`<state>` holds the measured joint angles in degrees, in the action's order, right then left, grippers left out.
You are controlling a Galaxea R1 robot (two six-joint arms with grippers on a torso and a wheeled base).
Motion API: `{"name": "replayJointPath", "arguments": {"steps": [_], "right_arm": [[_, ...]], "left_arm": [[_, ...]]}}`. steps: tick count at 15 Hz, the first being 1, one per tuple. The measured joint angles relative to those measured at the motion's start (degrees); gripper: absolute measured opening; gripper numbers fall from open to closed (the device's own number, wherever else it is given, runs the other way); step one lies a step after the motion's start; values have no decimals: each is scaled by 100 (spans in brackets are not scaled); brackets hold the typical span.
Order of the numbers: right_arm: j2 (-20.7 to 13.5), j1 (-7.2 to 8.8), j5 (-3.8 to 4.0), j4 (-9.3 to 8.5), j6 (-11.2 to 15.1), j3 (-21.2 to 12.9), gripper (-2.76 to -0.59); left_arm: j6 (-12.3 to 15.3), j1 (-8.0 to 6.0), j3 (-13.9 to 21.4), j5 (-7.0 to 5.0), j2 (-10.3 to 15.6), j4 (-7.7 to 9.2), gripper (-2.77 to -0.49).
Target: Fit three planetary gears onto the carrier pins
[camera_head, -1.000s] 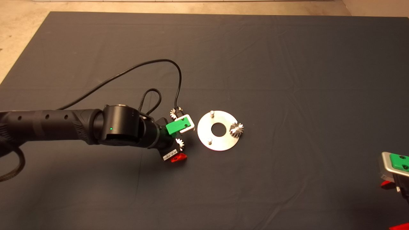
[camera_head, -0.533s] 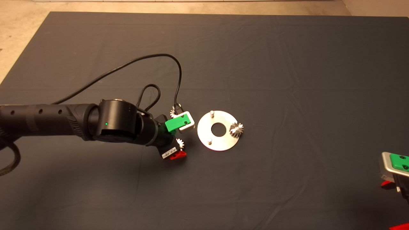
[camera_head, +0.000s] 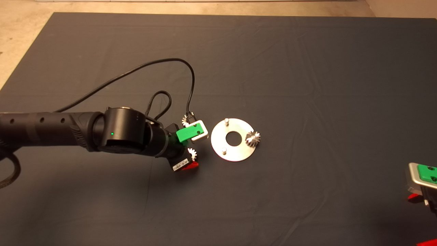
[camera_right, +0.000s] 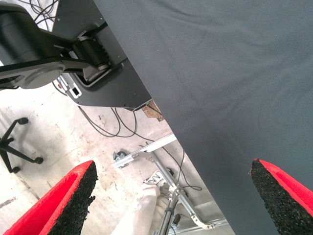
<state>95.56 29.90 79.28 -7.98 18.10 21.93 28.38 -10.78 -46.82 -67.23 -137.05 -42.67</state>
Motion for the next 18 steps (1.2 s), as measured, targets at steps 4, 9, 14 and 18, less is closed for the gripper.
{"name": "replayJointPath", "arguments": {"steps": [4,9,14,18], "right_arm": [[-2,28,2,-15,0,0,-102],[-2,28,0,-20,0,0,-102],[-20,28,-4,-22,0,-2,-102],[-83,28,0,-28,0,-5,-102]], "left_arm": [[1,26,9,102,-5,0,-131],[1,121,11,241,64,-2,-146],[-2,311,11,326,89,-27,-159],[-30,441,11,433,102,-39,-172]]}}
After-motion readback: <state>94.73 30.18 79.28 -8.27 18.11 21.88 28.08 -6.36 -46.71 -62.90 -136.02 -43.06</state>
